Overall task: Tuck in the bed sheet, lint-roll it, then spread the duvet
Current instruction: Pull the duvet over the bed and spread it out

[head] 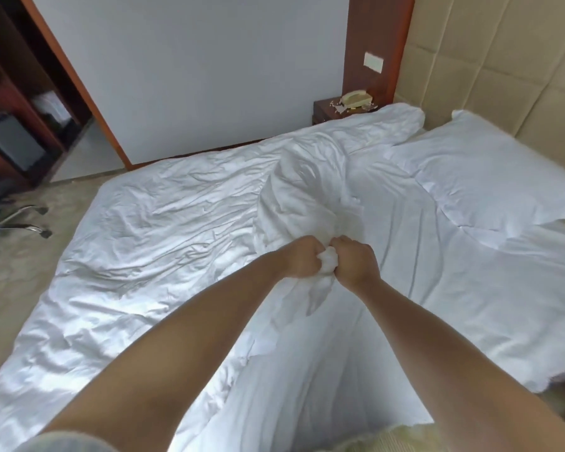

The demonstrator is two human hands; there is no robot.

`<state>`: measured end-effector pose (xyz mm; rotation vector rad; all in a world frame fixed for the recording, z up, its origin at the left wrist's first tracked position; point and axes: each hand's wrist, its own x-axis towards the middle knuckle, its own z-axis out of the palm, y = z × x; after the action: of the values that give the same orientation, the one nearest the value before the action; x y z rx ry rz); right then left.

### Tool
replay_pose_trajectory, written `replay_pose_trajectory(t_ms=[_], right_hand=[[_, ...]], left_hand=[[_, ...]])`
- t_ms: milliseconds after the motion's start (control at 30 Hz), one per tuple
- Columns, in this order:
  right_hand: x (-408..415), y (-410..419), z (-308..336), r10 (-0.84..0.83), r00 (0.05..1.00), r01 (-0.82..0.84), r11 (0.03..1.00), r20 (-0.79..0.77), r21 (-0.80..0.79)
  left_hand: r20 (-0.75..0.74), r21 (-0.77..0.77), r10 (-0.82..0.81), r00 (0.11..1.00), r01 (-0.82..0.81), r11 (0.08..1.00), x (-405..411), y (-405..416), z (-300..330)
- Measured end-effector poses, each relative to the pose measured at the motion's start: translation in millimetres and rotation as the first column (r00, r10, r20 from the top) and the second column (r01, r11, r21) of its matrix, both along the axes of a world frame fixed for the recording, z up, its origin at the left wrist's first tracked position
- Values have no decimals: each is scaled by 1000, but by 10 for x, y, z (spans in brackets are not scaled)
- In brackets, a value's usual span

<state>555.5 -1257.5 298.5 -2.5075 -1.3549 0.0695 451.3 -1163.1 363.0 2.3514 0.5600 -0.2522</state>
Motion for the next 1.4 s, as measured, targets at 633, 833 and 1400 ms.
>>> replay_pose_trajectory(t_ms=[633, 833, 1400], right_hand=[[645, -1173, -456, -12, 949, -165, 835, -316, -525], [766, -1405, -428, 118, 953, -253, 814, -278, -522], [693, -3926, -71, 450, 890, -419, 751, -69, -510]], left_hand=[[-494, 70, -135, 859, 195, 978, 773, -696, -1130], [-578, 153, -59, 814, 179, 972, 845, -1048, -990], [-562, 185, 179, 808, -88, 979, 480, -3994, -620]])
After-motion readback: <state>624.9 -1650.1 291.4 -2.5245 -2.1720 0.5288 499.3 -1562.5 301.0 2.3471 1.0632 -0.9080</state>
